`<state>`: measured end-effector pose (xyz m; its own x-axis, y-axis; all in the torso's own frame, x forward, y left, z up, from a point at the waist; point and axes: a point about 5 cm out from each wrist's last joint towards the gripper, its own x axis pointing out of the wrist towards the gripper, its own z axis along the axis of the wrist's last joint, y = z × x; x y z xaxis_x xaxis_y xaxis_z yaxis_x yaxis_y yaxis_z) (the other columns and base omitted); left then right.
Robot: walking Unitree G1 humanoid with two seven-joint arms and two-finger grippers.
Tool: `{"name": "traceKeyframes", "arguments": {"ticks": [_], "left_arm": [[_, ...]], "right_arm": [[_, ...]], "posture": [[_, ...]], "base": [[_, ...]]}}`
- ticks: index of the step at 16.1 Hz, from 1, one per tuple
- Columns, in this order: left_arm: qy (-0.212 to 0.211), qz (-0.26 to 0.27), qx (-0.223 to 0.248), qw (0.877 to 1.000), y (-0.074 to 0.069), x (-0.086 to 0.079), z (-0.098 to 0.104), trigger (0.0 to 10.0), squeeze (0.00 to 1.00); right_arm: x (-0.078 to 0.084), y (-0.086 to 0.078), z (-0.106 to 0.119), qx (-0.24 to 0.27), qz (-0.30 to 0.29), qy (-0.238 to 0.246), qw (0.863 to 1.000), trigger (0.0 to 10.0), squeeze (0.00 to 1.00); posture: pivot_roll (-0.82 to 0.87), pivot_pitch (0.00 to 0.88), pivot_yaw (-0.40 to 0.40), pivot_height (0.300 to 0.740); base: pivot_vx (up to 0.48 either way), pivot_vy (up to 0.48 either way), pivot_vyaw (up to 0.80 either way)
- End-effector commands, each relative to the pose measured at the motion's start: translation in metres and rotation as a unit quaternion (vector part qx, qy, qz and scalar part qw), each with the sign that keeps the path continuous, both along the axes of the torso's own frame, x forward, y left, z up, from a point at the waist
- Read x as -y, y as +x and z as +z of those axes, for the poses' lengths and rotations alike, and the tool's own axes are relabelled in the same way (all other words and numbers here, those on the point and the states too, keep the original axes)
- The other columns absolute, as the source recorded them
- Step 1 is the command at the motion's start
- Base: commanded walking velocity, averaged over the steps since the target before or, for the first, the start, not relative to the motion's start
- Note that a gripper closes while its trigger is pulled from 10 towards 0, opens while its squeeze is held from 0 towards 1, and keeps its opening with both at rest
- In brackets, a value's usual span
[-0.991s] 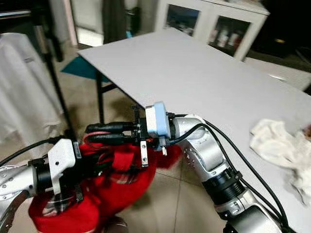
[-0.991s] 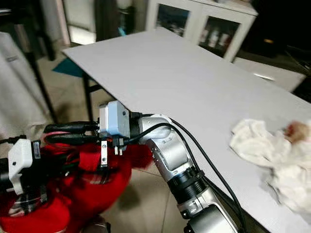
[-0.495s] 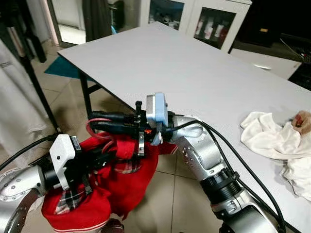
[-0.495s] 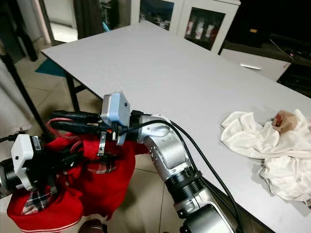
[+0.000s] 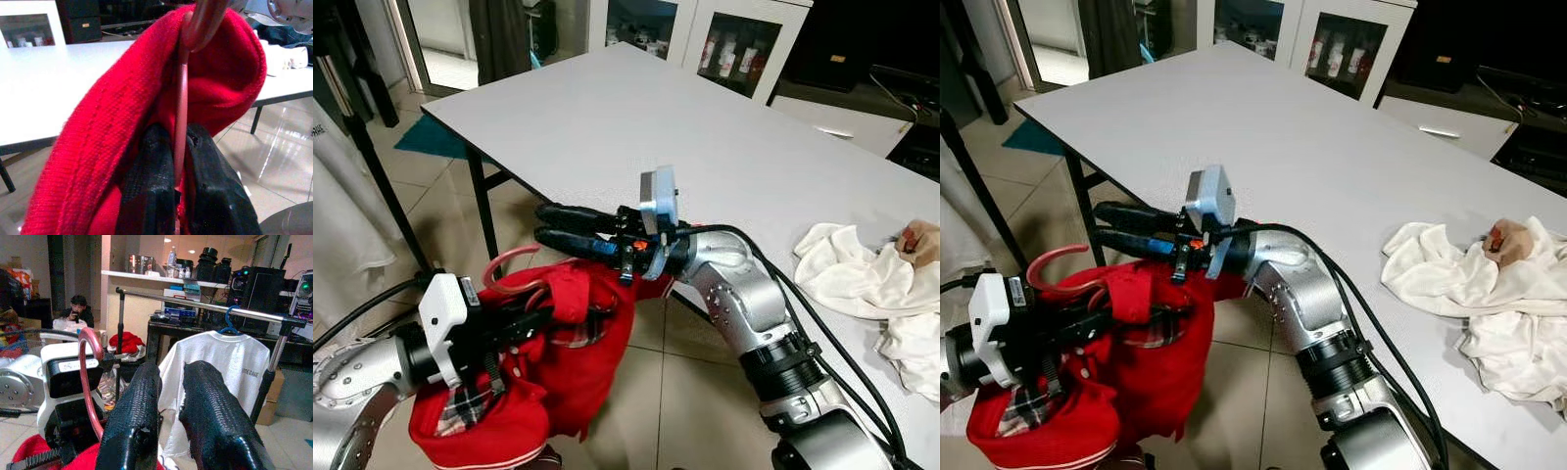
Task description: Hang hanger
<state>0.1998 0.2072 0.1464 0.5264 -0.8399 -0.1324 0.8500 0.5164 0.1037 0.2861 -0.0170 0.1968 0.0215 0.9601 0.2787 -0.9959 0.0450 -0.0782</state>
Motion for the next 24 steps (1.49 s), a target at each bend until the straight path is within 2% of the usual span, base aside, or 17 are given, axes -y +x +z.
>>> {"name": "traceKeyframes", "arguments": {"ticks": [1, 4, 5, 6, 7, 8, 9, 10, 12, 13, 14, 16, 17, 18, 19, 20, 24], "left_arm": [[-0.007, -0.014, 0.018, 1.0, 0.001, 0.005, 0.006, 0.0, 0.0], [-0.011, -0.009, 0.018, 1.0, 0.001, 0.004, 0.005, 0.0, 0.0], [-0.019, 0.002, 0.02, 1.0, 0.0, 0.004, 0.004, 0.0, 0.0], [-0.028, 0.022, 0.023, 0.999, 0.001, 0.003, 0.003, 0.0, 0.0], [-0.04, 0.057, 0.028, 0.997, 0.002, 0.001, 0.001, 0.0, 0.0], [-0.057, 0.085, 0.029, 0.994, 0.001, 0.0, -0.001, 0.0, 0.0], [-0.08, 0.106, 0.026, 0.991, 0.0, 0.0, -0.001, 0.0, 0.0], [-0.088, 0.112, 0.025, 0.989, 0.0, 0.001, -0.001, 0.0, 0.0], [-0.093, 0.166, 0.024, 0.981, -0.002, 0.0, -0.006, 0.0, 0.0], [-0.091, 0.176, 0.026, 0.98, -0.001, 0.0, -0.006, 0.0, 0.0], [-0.092, 0.223, 0.036, 0.97, 0.002, -0.004, -0.004, 0.0, 0.0], [-0.1, 0.307, 0.051, 0.945, 0.005, -0.012, 0.002, 0.0, 0.0], [-0.095, 0.36, 0.058, 0.926, 0.008, -0.019, 0.004, 0.0, 0.0], [-0.095, 0.413, 0.065, 0.904, 0.011, -0.025, 0.006, 0.0, 0.0], [-0.105, 0.473, 0.077, 0.872, 0.016, -0.031, 0.011, 0.0, 0.0], [-0.105, 0.505, 0.083, 0.853, 0.018, -0.034, 0.013, 0.0, 0.0], [-0.102, 0.537, 0.072, 0.834, 0.02, -0.024, 0.006, 0.0, 0.0]], "right_arm": [[0.003, 0.001, 0.008, 0.003, 0.0, 0.007, 1.0, 10.0, 0.0], [0.01, 0.012, 0.016, -0.024, -0.04, 0.031, 0.998, 10.0, 0.0], [0.015, 0.027, 0.022, -0.039, -0.108, 0.053, 0.992, 10.0, 0.0], [0.024, 0.043, 0.026, -0.044, -0.195, 0.063, 0.978, 10.0, 0.0], [0.042, 0.062, 0.023, -0.058, -0.305, 0.057, 0.949, 10.0, 0.0], [0.059, 0.071, 0.02, -0.055, -0.38, 0.046, 0.922, 10.0, 0.0], [0.073, 0.075, 0.016, -0.058, -0.424, 0.042, 0.903, 10.0, 0.0], [0.078, 0.076, 0.014, -0.06, -0.435, 0.041, 0.897, 10.0, 0.0], [0.103, 0.082, 0.004, -0.051, -0.512, 0.008, 0.857, 10.0, 0.0], [0.106, 0.083, 0.002, -0.051, -0.522, 0.002, 0.851, 10.0, 0.0], [0.113, 0.084, -0.004, -0.046, -0.543, -0.017, 0.839, 10.0, 0.0], [0.117, 0.08, -0.011, -0.037, -0.543, -0.033, 0.838, 10.0, 0.0], [0.114, 0.075, -0.014, -0.033, -0.529, -0.039, 0.847, 10.0, 0.0], [0.11, 0.072, -0.015, -0.027, -0.516, -0.042, 0.855, 10.0, 0.0], [0.102, 0.071, -0.015, -0.022, -0.499, -0.041, 0.865, 10.0, 0.0], [0.095, 0.069, -0.015, -0.019, -0.482, -0.041, 0.875, 10.0, 0.0], [0.071, 0.059, -0.016, -0.006, -0.411, -0.048, 0.91, 10.0, 0.0]], "posture": [[0.16, 0.033, -0.066, 0.74], [0.16, 0.034, -0.066, 0.74], [0.17, 0.034, -0.068, 0.74], [0.17, 0.035, -0.068, 0.74], [0.16, 0.037, -0.068, 0.74], [0.17, 0.04, -0.07, 0.74], [0.16, 0.042, -0.071, 0.74], [0.16, 0.043, -0.072, 0.74], [0.17, 0.044, -0.078, 0.74], [0.17, 0.044, -0.078, 0.74], [0.17, 0.044, -0.079, 0.74], [0.18, 0.041, -0.081, 0.74], [0.18, 0.04, -0.081, 0.74], [0.18, 0.038, -0.081, 0.74], [0.19, 0.036, -0.084, 0.74], [0.19, 0.034, -0.085, 0.74], [0.2, 0.03, -0.087, 0.74]], "base": [[0.0, 0.0, 0.0], [0.0, 0.0, 0.0], [0.0, 0.0, 0.0], [0.0, 0.0, 0.0], [0.0, 0.0, 0.0], [0.0, 0.0, 0.0], [0.0, 0.0, 0.0], [0.0, 0.0, 0.0], [0.0, 0.0, 0.0], [0.0, 0.0, 0.0], [0.0, 0.0, 0.0], [0.0, 0.0, 0.0], [0.0, 0.0, 0.8], [0.0, 0.0, 0.8], [0.0, 0.0, 0.8], [0.0, 0.0, 0.8], [0.0, 0.0, 0.8]]}}
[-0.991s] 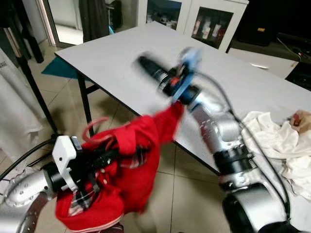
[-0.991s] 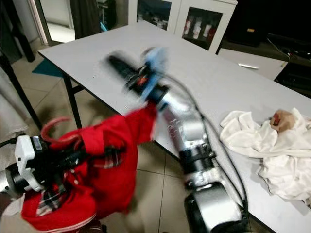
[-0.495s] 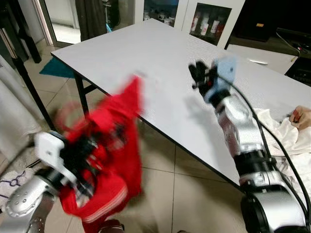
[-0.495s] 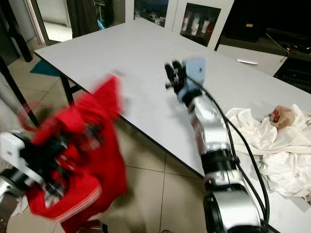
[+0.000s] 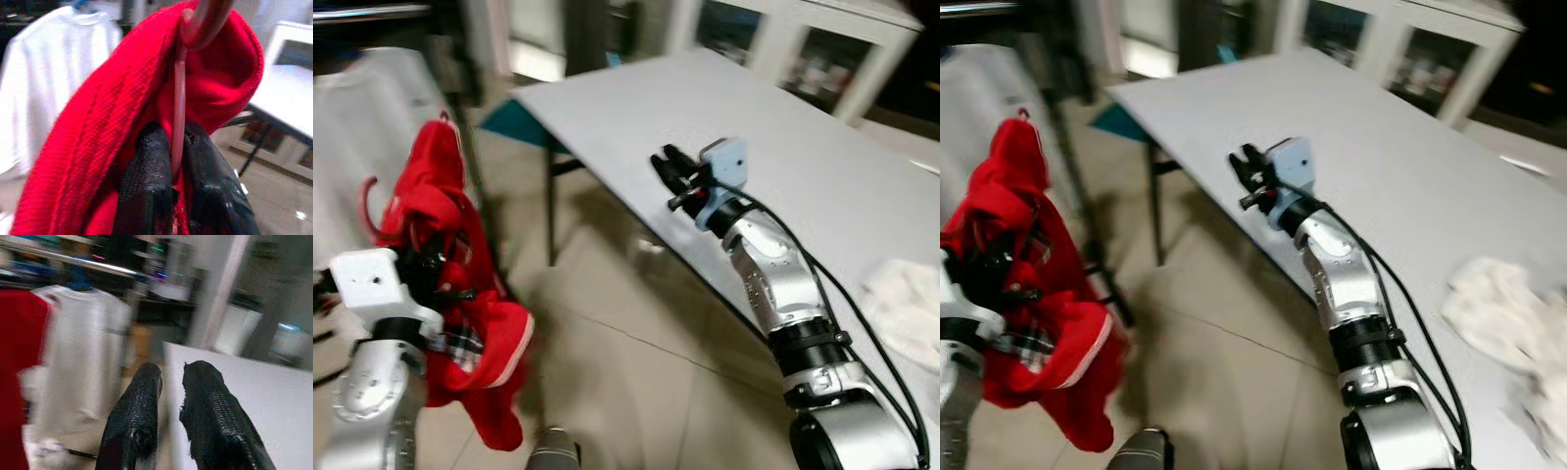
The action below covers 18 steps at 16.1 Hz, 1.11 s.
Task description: Hang hanger
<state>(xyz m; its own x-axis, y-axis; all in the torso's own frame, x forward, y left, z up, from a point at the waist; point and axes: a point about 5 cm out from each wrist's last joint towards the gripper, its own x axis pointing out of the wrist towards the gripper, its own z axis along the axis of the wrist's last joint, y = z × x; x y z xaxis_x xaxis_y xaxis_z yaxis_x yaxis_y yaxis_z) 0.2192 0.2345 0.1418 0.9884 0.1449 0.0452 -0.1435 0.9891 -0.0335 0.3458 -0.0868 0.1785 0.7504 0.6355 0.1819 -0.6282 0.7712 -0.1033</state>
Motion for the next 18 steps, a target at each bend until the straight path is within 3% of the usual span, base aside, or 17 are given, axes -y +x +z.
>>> {"name": "traceKeyframes", "arguments": {"ticks": [1, 9, 18], "left_arm": [[0.005, -0.005, 0.016, 1.0, 0.001, 0.009, 0.008, 0.0, 0.0], [0.01, 0.013, 0.018, 1.0, 0.005, 0.014, 0.008, 0.0, 0.0], [0.03, 0.036, 0.014, 0.999, 0.007, 0.013, -0.004, 0.0, 0.0]], "right_arm": [[-0.006, -0.005, 0.0, 0.004, 0.026, -0.002, 1.0, 10.0, 0.0], [-0.02, -0.016, -0.007, -0.009, 0.086, -0.012, 0.996, 10.0, 0.0], [-0.027, -0.02, -0.026, -0.052, 0.086, -0.013, 0.995, 10.0, 0.0]], "posture": [[0.2, 0.031, -0.088, 0.74], [0.2, 0.031, -0.098, 0.74], [0.2, 0.031, -0.098, 0.74]], "base": [[0.0, 0.0, 0.8], [0.0, 0.0, 0.8], [0.0, 0.0, 0.0]]}}
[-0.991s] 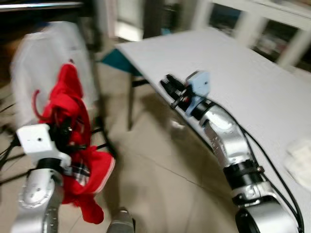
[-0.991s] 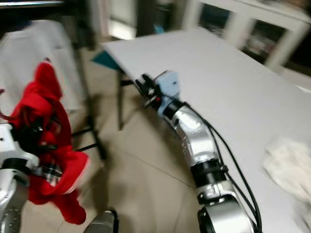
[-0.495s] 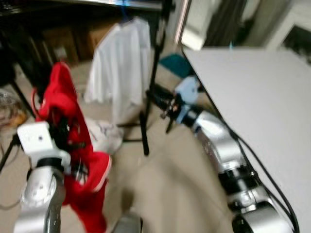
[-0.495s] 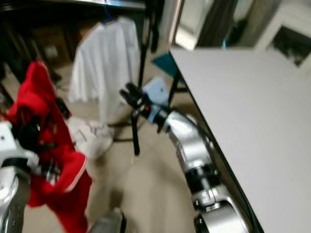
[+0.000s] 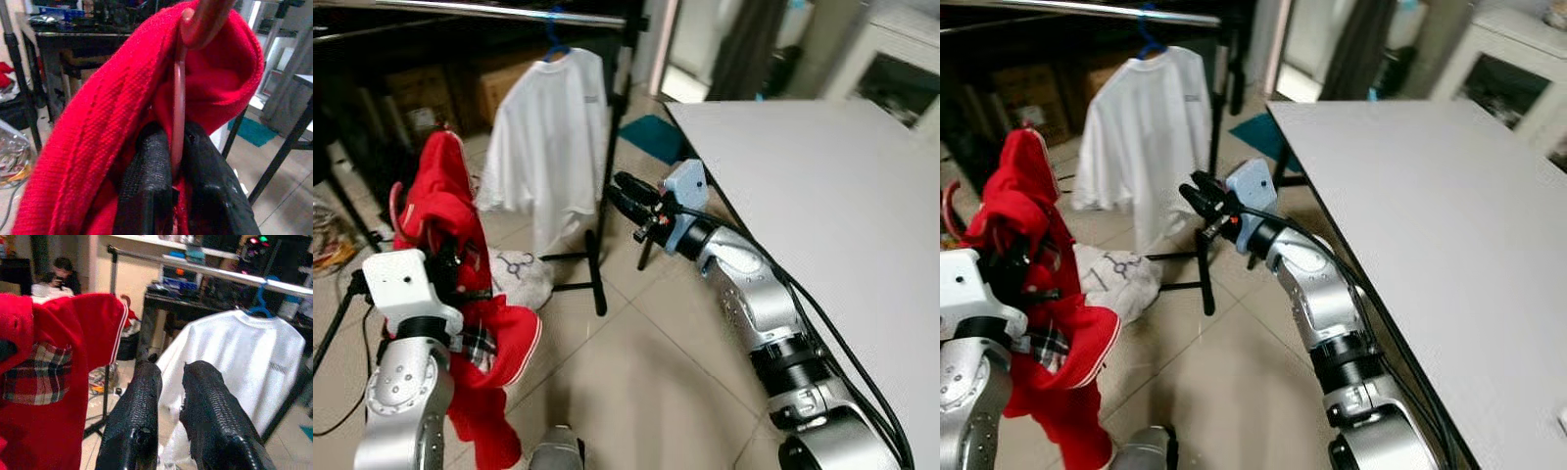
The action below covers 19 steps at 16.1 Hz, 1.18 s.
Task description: Hang hanger
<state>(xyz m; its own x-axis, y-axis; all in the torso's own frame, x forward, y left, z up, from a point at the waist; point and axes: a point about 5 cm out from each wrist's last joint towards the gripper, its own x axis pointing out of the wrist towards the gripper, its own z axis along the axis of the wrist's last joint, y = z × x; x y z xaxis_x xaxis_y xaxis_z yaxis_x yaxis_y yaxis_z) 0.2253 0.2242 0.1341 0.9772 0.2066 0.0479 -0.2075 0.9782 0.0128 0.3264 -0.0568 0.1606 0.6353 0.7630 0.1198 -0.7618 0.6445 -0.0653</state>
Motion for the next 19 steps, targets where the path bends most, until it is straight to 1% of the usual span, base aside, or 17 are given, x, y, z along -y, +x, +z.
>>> {"name": "traceKeyframes", "arguments": {"ticks": [1, 3, 4, 6, 9, 11, 12, 13, 15, 16, 19], "left_arm": [[0.01, 0.009, 0.019, 1.0, 0.0, 0.003, 0.001, 0.0, 0.0], [0.015, 0.023, 0.007, 1.0, -0.003, 0.005, -0.012, 0.0, 0.0], [0.015, 0.024, 0.004, 1.0, -0.004, 0.006, -0.015, 0.0, 0.0], [0.026, 0.025, 0.002, 0.999, -0.005, 0.007, -0.018, 0.0, 0.0], [0.039, 0.057, 0.002, 0.998, -0.01, 0.001, -0.025, 0.0, 0.0], [0.039, 0.067, -0.007, 0.997, -0.012, 0.0, -0.03, 0.0, 0.0], [0.03, 0.073, -0.011, 0.997, -0.012, 0.001, -0.033, 7.3, 0.0], [0.025, 0.074, -0.015, 0.997, -0.011, 0.002, -0.036, 10.0, 0.0], [0.022, 0.076, -0.017, 0.997, -0.01, 0.004, -0.038, 10.0, 0.0], [0.016, 0.086, -0.019, 0.996, -0.011, 0.004, -0.04, 10.0, 0.0], [0.017, 0.095, -0.027, 0.995, -0.013, 0.001, -0.044, 10.0, 0.0]], "right_arm": [[0.004, -0.002, -0.015, -0.023, -0.001, -0.012, 1.0, 10.0, 0.0], [0.006, -0.008, -0.037, -0.05, 0.007, -0.035, 0.998, 10.0, 0.0], [0.006, -0.011, -0.042, -0.057, 0.014, -0.039, 0.997, 10.0, 0.0], [0.007, -0.015, -0.049, -0.066, 0.023, -0.044, 0.997, 10.0, 0.0], [0.011, -0.022, -0.062, -0.084, 0.047, -0.046, 0.994, 10.0, 0.0], [0.014, -0.026, -0.069, -0.09, 0.052, -0.053, 0.993, 10.0, 0.0], [0.015, -0.027, -0.072, -0.093, 0.053, -0.057, 0.993, 10.0, 0.0], [0.015, -0.027, -0.073, -0.094, 0.053, -0.058, 0.992, 10.0, 0.0], [0.015, -0.027, -0.073, -0.094, 0.053, -0.058, 0.992, 10.0, 0.0], [0.015, -0.027, -0.073, -0.094, 0.055, -0.057, 0.992, 10.0, 0.0], [0.016, -0.028, -0.074, -0.092, 0.064, -0.064, 0.992, 10.0, 0.0]], "posture": [[0.2, 0.031, -0.098, 0.74], [0.2, 0.031, -0.106, 0.74], [0.2, 0.032, -0.106, 0.74], [0.2, 0.036, -0.11, 0.74], [0.2, 0.04, -0.109, 0.74], [0.2, 0.041, -0.108, 0.74], [0.2, 0.041, -0.108, 0.74], [0.2, 0.041, -0.108, 0.74], [0.2, 0.041, -0.108, 0.74], [0.2, 0.039, -0.112, 0.74], [0.2, 0.031, -0.121, 0.74]], "base": [[0.0, 0.0, 0.0], [0.0, 0.0, 0.0], [0.0, 0.0, 0.0], [0.0, 0.0, 0.0], [0.0, 0.0, 0.0], [0.0, 0.0, 0.0], [0.0, 0.0, 0.0], [0.0, 0.0, 0.0], [0.0, 0.0, 0.0], [0.0, 0.0, 0.0], [0.0, 0.0, 0.0]]}}
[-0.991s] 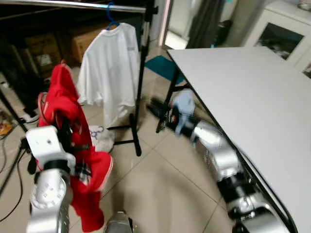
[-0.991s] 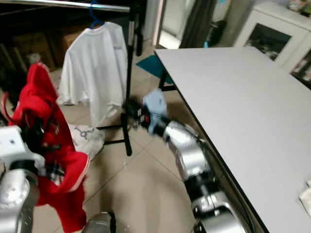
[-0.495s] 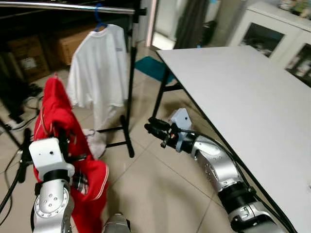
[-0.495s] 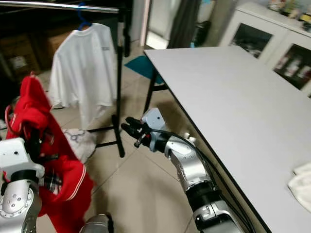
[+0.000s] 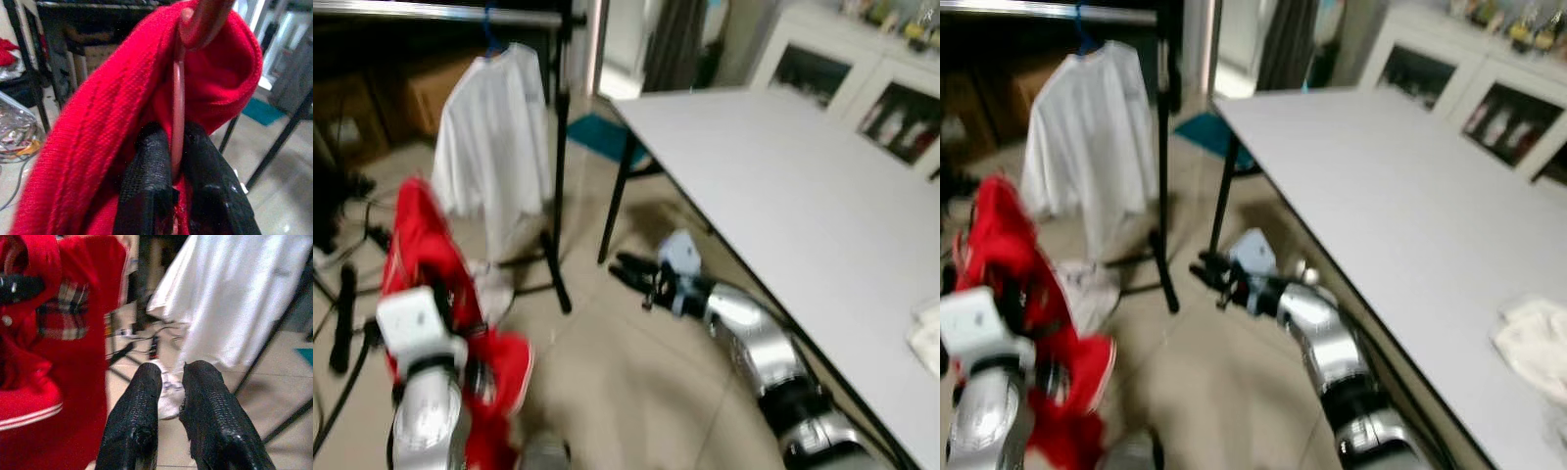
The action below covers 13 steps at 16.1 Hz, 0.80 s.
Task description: Hang hanger
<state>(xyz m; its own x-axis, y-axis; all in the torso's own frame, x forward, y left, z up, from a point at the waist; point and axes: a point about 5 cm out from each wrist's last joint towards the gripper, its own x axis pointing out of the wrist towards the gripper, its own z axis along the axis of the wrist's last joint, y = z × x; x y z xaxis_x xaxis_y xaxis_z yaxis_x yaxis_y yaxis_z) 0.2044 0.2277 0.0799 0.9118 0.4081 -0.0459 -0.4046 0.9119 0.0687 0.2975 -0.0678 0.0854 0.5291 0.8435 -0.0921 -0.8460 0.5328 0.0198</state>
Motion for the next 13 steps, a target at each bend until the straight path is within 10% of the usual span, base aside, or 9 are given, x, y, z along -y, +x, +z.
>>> {"name": "traceKeyframes", "arguments": {"ticks": [1, 7, 13], "left_arm": [[0.008, -0.009, 0.025, 1.0, 0.008, 0.004, 0.009, 10.0, 0.0], [0.018, -0.009, 0.021, 1.0, 0.008, 0.006, 0.007, 10.0, 0.0], [0.062, -0.099, -0.012, 0.993, 0.001, 0.029, -0.006, 10.0, 0.0]], "right_arm": [[0.005, 0.001, 0.001, 0.006, -0.001, -0.004, 1.0, 10.0, 0.0], [0.004, 0.002, 0.001, 0.007, 0.005, -0.003, 1.0, 10.0, 0.0], [0.033, -0.003, -0.051, -0.082, -0.094, -0.049, 0.991, 10.0, 0.0]], "posture": [[0.2, 0.031, -0.121, 0.74], [0.21, 0.04, -0.125, 0.74], [0.24, 0.053, -0.122, 0.74]], "base": [[0.0, 0.0, 0.0], [0.0, 0.0, 0.0], [0.0, 0.0, 0.0]]}}
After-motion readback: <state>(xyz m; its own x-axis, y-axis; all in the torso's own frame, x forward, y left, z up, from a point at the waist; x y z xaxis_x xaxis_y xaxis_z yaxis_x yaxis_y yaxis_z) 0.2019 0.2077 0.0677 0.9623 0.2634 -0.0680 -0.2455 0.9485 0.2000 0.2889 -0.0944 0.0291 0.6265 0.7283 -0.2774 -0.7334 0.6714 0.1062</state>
